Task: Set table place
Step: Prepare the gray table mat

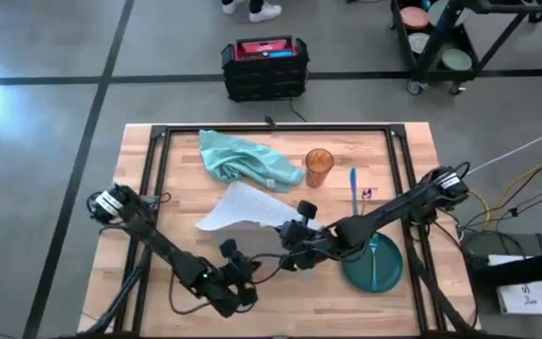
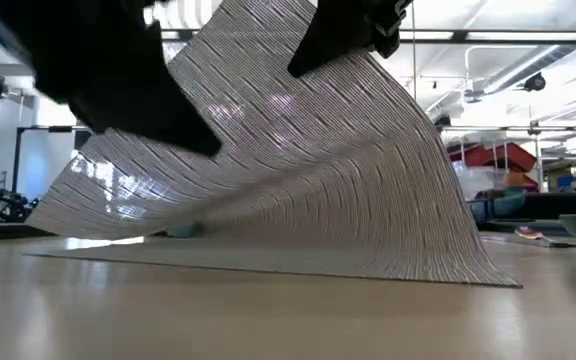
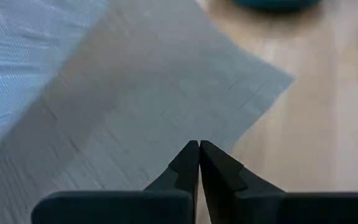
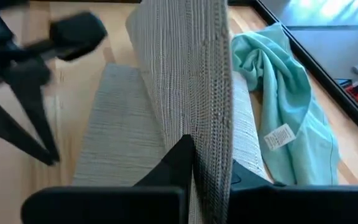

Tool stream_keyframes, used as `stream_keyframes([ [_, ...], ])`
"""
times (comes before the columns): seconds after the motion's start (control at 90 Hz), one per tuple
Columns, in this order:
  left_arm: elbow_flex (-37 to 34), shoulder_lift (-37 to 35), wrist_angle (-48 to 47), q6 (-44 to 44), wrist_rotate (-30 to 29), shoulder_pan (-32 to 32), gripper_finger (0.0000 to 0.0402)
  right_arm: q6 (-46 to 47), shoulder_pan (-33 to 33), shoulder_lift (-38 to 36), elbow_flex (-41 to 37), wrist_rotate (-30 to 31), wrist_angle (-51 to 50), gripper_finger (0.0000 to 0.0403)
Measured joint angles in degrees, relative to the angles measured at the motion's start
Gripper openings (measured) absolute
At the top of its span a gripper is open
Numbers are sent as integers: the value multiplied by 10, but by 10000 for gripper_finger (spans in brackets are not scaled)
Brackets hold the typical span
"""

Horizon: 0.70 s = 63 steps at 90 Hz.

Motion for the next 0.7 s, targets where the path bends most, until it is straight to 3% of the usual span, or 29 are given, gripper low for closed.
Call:
stream_keyframes([
  [0.467,-1,76,-4,-62,7,7,0,6,-1,0,0,0,0,0],
  [0.7,-1,67,-3,-68,12,8,0,6,-2,0,0,0,0,0],
])
